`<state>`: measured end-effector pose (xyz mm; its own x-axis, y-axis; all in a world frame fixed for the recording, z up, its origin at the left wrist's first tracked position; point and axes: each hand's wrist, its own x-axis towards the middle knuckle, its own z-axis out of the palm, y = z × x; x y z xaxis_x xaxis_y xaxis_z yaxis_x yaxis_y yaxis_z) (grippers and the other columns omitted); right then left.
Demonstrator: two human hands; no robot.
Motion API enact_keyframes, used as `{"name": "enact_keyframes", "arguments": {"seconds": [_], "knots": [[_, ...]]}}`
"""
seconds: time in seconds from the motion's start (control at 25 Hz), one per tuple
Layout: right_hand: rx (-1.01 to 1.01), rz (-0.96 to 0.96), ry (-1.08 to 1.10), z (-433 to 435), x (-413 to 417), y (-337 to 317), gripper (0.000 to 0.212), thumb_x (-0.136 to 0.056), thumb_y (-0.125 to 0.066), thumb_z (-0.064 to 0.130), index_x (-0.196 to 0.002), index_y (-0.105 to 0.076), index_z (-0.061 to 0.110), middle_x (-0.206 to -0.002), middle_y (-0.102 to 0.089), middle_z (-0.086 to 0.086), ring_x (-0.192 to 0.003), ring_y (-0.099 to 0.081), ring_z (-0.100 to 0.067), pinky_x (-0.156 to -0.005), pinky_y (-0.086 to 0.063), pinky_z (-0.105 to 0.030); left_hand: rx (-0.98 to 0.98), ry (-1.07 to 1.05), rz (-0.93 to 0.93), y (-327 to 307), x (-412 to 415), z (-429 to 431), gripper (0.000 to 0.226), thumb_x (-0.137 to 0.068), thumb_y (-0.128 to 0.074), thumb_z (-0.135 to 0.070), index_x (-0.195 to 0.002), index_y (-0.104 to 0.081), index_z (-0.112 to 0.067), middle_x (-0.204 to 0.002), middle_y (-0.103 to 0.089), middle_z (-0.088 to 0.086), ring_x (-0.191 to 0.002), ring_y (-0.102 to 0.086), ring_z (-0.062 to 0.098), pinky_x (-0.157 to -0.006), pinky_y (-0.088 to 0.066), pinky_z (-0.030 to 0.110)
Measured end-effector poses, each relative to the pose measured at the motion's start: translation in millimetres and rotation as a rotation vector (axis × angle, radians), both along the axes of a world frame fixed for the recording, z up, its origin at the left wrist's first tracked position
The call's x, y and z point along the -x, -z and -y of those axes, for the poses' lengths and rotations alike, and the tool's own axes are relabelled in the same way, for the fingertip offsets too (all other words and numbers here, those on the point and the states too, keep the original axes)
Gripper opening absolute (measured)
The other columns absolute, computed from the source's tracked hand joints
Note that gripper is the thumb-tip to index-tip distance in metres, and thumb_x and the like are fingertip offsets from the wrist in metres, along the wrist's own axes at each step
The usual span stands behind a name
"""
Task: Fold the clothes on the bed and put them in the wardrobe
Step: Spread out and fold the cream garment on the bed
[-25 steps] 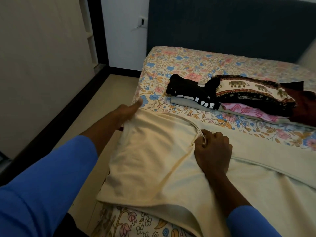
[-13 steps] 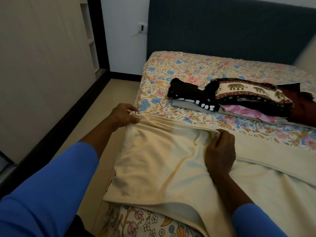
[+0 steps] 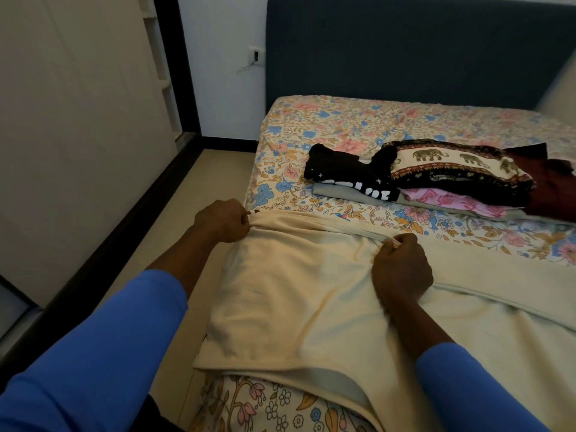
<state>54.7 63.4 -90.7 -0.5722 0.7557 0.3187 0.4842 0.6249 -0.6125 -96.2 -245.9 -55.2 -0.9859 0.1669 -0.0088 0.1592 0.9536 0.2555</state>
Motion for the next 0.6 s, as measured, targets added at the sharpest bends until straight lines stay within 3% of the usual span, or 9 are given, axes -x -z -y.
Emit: {"name": "enact_keyframes", "arguments": {"seconds": [0.08, 0.16, 0.24, 0.32, 0.36, 0.48, 0.6], "knots": [[-0.050, 0.017, -0.028, 4, 1, 1, 0.022, -0.104, -0.050, 0.033, -0.118, -0.057, 0.017, -0.110, -0.065, -0.010, -0.099, -0.061, -0.032, -0.083, -0.050, -0.045, -0.139, 0.012, -0.197, -3, -7, -5, 0.027, -0.083, -0.071, -0.029, -0.110, -0.070, -0.029, -0.111, -0.066, -0.002, -0.097, -0.062, 0.020, -0.082, -0.056, 0.038], [-0.065, -0.047, -0.070, 9, -3, 3, 0.022, -0.102, -0.053, 0.031, -0.120, -0.057, 0.019, -0.111, -0.064, -0.009, -0.100, -0.061, -0.031, -0.084, -0.051, -0.046, -0.283, 0.194, -0.221, -13, -14, -16, 0.045, -0.082, -0.073, -0.021, -0.124, -0.063, -0.033, -0.118, -0.064, -0.005, -0.101, -0.061, 0.016, -0.083, -0.055, 0.036], [-0.058, -0.080, -0.092, 10, -5, 3, 0.023, -0.100, -0.055, 0.030, -0.121, -0.056, 0.021, -0.112, -0.064, -0.007, -0.101, -0.060, -0.030, -0.084, -0.052, -0.046, -0.100, 0.414, -0.089, -20, -21, -20, 0.037, -0.086, -0.073, -0.027, -0.121, -0.065, -0.036, -0.110, -0.064, -0.010, -0.098, -0.062, 0.013, -0.078, -0.051, 0.031], [-0.054, -0.085, -0.100, 10, -5, 1, 0.023, -0.099, -0.056, 0.030, -0.121, -0.056, 0.022, -0.112, -0.065, -0.007, -0.100, -0.060, -0.029, -0.084, -0.051, -0.045, 0.140, 0.463, -0.069, -24, -30, -20, 0.022, -0.088, -0.070, -0.042, -0.109, -0.069, -0.035, -0.099, -0.065, -0.013, -0.096, -0.063, 0.015, -0.073, -0.047, 0.029], [-0.056, -0.089, -0.099, 9, -4, 0, 0.023, -0.099, -0.056, 0.030, -0.121, -0.056, 0.021, -0.112, -0.065, -0.007, -0.100, -0.060, -0.029, -0.083, -0.051, -0.044, 0.164, 0.438, -0.075, -26, -34, -21, 0.022, -0.090, -0.066, -0.051, -0.102, -0.071, -0.033, -0.093, -0.066, -0.012, -0.091, -0.063, 0.016, -0.070, -0.045, 0.029], [-0.090, -0.091, -0.088, 8, -4, 3, 0.022, -0.098, -0.056, 0.030, -0.119, -0.057, 0.021, -0.111, -0.065, -0.007, -0.098, -0.060, -0.030, -0.082, -0.050, -0.044, 0.164, 0.192, -0.123, -30, -36, -24, 0.056, -0.098, -0.042, -0.071, -0.089, -0.070, -0.023, -0.077, -0.062, -0.004, -0.075, -0.060, 0.016, -0.066, -0.045, 0.031], [-0.092, -0.078, -0.085, 9, -4, 5, 0.022, -0.098, -0.057, 0.029, -0.118, -0.058, 0.020, -0.109, -0.065, -0.007, -0.097, -0.060, -0.029, -0.081, -0.050, -0.044, 0.235, 0.067, -0.097, -26, -28, -19, 0.041, -0.093, -0.061, -0.057, -0.107, -0.070, -0.020, -0.090, -0.065, -0.002, -0.081, -0.062, 0.019, -0.075, -0.055, 0.035]]}}
